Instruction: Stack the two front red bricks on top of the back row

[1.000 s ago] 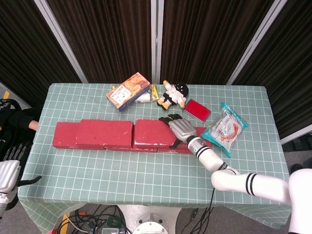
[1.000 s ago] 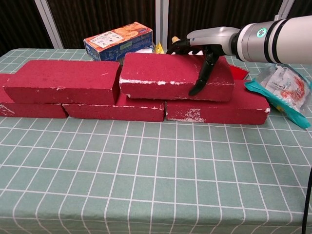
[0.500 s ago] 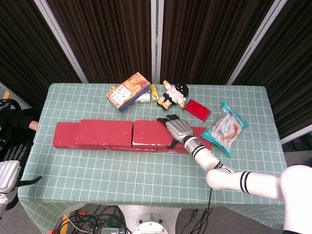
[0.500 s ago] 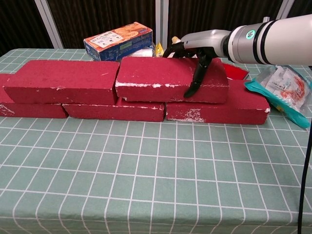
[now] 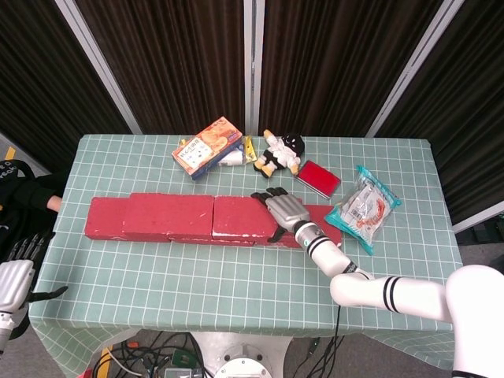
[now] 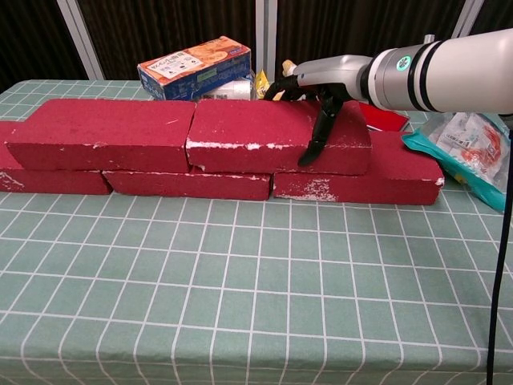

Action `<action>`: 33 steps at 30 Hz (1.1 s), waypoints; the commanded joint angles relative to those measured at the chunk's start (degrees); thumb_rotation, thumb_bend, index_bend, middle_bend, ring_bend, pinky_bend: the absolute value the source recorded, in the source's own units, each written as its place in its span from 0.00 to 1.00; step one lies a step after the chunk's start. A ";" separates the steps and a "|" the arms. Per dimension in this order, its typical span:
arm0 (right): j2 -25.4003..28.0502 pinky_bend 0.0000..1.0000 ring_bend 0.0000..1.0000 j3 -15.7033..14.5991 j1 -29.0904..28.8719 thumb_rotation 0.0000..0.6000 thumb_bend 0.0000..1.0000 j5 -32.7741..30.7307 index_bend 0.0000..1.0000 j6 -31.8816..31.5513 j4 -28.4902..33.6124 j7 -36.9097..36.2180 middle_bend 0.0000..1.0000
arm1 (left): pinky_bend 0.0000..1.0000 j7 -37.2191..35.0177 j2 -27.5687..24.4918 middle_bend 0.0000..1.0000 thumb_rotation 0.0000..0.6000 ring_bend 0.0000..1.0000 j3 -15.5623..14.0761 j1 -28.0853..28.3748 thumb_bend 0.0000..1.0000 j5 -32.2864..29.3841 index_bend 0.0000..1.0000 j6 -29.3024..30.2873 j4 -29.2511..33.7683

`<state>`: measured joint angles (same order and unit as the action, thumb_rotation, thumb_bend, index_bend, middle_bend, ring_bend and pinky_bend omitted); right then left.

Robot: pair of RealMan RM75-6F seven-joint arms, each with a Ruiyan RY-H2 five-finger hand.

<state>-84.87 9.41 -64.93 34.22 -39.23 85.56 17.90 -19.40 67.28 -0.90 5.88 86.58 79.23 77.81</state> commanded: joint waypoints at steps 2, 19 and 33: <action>0.02 0.00 0.00 -0.11 -0.16 1.00 0.06 -0.22 0.16 -0.12 -0.08 -0.06 0.33 | 0.00 -0.22 0.10 0.00 1.00 0.00 0.00 0.03 0.00 -0.15 0.04 -0.21 -0.21; 0.22 0.00 0.00 -0.17 -1.10 1.00 0.06 -1.07 0.16 0.62 -0.57 -0.94 0.33 | 0.00 -0.86 -0.17 0.00 1.00 0.00 -0.64 0.40 0.00 0.13 0.04 -1.54 -0.26; -0.51 0.00 0.00 -0.75 -1.25 1.00 0.07 -0.82 0.16 0.24 -0.51 -1.31 0.33 | 0.00 -1.02 -0.30 0.00 1.00 0.00 -0.83 0.52 0.00 0.25 0.04 -1.82 -0.18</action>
<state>-85.36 8.67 -66.18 33.41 -38.99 85.06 16.60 -20.42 66.99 -1.73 6.39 86.83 77.42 77.62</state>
